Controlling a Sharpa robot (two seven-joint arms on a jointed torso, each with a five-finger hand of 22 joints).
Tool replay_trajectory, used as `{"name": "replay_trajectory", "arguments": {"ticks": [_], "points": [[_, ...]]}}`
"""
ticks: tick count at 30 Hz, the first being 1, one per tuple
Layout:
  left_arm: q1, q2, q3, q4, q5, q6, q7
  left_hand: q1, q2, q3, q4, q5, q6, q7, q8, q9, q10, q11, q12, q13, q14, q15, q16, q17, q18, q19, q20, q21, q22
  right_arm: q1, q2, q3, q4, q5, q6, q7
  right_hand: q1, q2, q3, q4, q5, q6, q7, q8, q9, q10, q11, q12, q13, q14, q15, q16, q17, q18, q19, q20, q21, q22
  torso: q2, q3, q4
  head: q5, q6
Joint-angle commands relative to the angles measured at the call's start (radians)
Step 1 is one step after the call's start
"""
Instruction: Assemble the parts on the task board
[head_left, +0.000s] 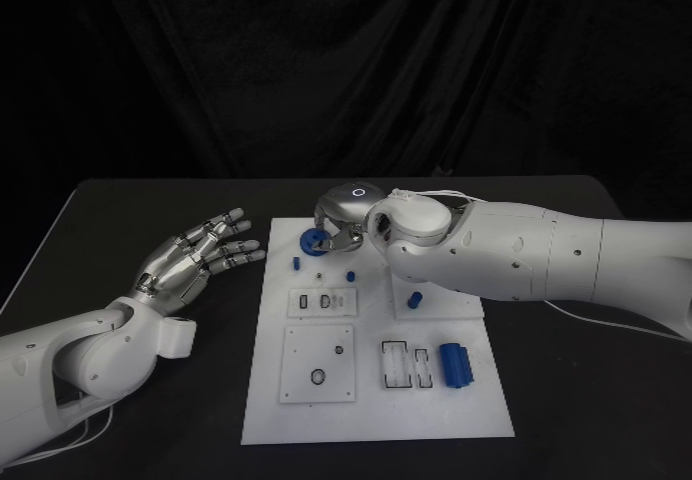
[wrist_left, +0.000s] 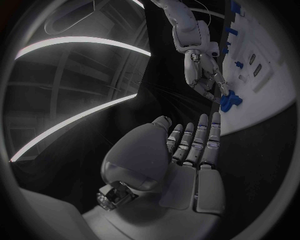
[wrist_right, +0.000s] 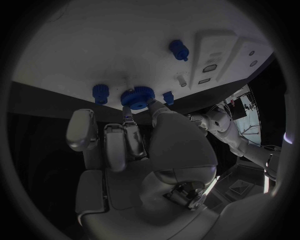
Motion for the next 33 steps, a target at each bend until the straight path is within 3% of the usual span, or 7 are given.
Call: {"name": "replay_trajectory", "arguments": {"ticks": [1, 4, 6, 9, 14, 23, 33], "points": [[-0.002, 0.003, 0.001, 0.0, 0.003, 0.014, 0.037, 0.0, -0.006, 0.009, 0.0, 0.006, -0.002, 0.005, -0.001, 0.001, -0.002, 0.007, 0.005, -0.001, -0.007, 0.001, 0.006, -0.001, -0.017, -0.007, 0.001, 0.006, 0.001, -0.01, 0.002, -0.004, -0.002, -0.003, -0.005, -0.031, 0.013, 0.007, 0.005, -0.01, 0.02, 0.035, -0.012, 0.023, 0.024, 0.004, -0.009, 0.006, 0.088, 0.03, -0.009, 0.002, 0.167, 0.012, 0.0, -0.009, 0.0, 0.093, 0.0, 0.0, 0.0004, -0.002, 0.0], [-0.002, 0.003, 0.001, -0.001, 0.003, 0.014, 0.036, 0.0, -0.006, 0.009, 0.0, 0.006, -0.002, 0.005, -0.001, 0.001, -0.002, 0.007, 0.005, -0.001, -0.007, 0.001, 0.006, -0.001, -0.017, -0.007, 0.001, 0.006, 0.001, -0.012, 0.001, -0.004, -0.002, -0.003, -0.019, -0.025, 0.035, 0.0, 0.024, -0.035, 0.117, 0.047, -0.024, 0.033, 0.053, 0.014, -0.019, 0.008, 0.094, 0.033, -0.019, 0.005, 0.17, 0.009, 0.007, -0.018, 0.005, 0.102, 0.0, -0.0001, 0.0005, -0.001, 0.0], [-0.002, 0.003, 0.001, -0.001, 0.003, 0.014, 0.036, 0.0, -0.006, 0.009, 0.0, 0.006, -0.002, 0.005, -0.001, 0.001, -0.002, 0.007, 0.005, -0.001, -0.007, 0.001, 0.006, -0.001, -0.017, -0.007, 0.001, 0.006, 0.001, -0.013, 0.0, -0.004, -0.001, -0.003, -0.035, -0.017, 0.038, -0.003, 0.031, -0.042, 0.15, 0.051, -0.027, 0.037, 0.065, 0.019, -0.022, 0.009, 0.097, 0.035, -0.021, 0.007, 0.172, 0.008, 0.01, -0.021, 0.009, 0.106, 0.0, -0.0001, 0.0, 0.0, -0.001], [-0.002, 0.003, 0.001, -0.003, 0.003, 0.015, 0.036, 0.0, -0.006, 0.009, 0.0, 0.006, -0.002, 0.005, -0.001, 0.001, -0.002, 0.007, 0.005, -0.001, -0.007, 0.001, 0.006, -0.001, -0.017, -0.007, 0.001, 0.006, 0.001, -0.013, -0.004, -0.004, 0.001, -0.003, -0.068, -0.003, 0.04, -0.016, 0.062, -0.056, 0.266, 0.059, -0.034, 0.046, 0.099, 0.041, -0.029, 0.014, 0.109, 0.045, -0.027, 0.018, 0.184, 0.003, 0.028, -0.028, 0.029, 0.123, 0.0, -0.0001, 0.0, 0.0, -0.001], [-0.002, 0.0, 0.001, -0.004, 0.003, 0.015, 0.036, 0.0, -0.006, 0.009, 0.0, 0.006, -0.002, 0.005, -0.001, 0.001, -0.002, 0.007, 0.005, -0.001, -0.007, 0.001, 0.006, -0.001, -0.017, -0.007, 0.001, 0.006, 0.001, -0.014, -0.018, -0.004, 0.012, -0.003, -0.145, 0.022, 0.031, -0.031, 0.098, -0.067, 0.355, 0.06, -0.033, 0.051, 0.132, 0.056, -0.031, 0.018, 0.119, 0.054, -0.031, 0.027, 0.194, -0.002, 0.043, -0.031, 0.047, 0.138, 0.0, -0.0003, 0.0004, 0.004, -0.002], [-0.004, -0.007, 0.001, -0.003, 0.003, 0.014, 0.035, 0.0, -0.006, 0.009, 0.0, 0.006, -0.002, 0.005, -0.001, 0.001, -0.002, 0.007, 0.005, -0.001, -0.007, 0.001, 0.006, -0.001, -0.017, -0.007, 0.001, 0.006, 0.001, -0.011, -0.058, 0.005, 0.058, -0.003, -0.26, 0.044, 0.025, -0.04, 0.111, -0.07, 0.379, 0.06, -0.029, 0.051, 0.144, 0.067, -0.029, 0.021, 0.125, 0.06, -0.03, 0.034, 0.202, -0.005, 0.053, -0.031, 0.059, 0.146, 0.0, 0.0001, 0.0002, 0.007, -0.003], [-0.005, -0.011, 0.001, -0.002, 0.003, 0.014, 0.034, 0.0, -0.006, 0.009, 0.0, 0.006, -0.002, 0.005, -0.001, 0.001, -0.002, 0.007, 0.005, -0.001, -0.007, 0.001, 0.006, -0.001, -0.017, -0.007, 0.001, 0.006, 0.001, -0.004, -0.114, 0.009, 0.13, -0.003, -0.289, 0.043, 0.02, -0.044, 0.114, -0.069, 0.378, 0.058, -0.025, 0.049, 0.146, 0.069, -0.024, 0.022, 0.127, 0.061, -0.028, 0.035, 0.204, -0.006, 0.055, -0.03, 0.062, 0.149, 0.0, 0.0005, -0.0009, 0.009, -0.004]]}}
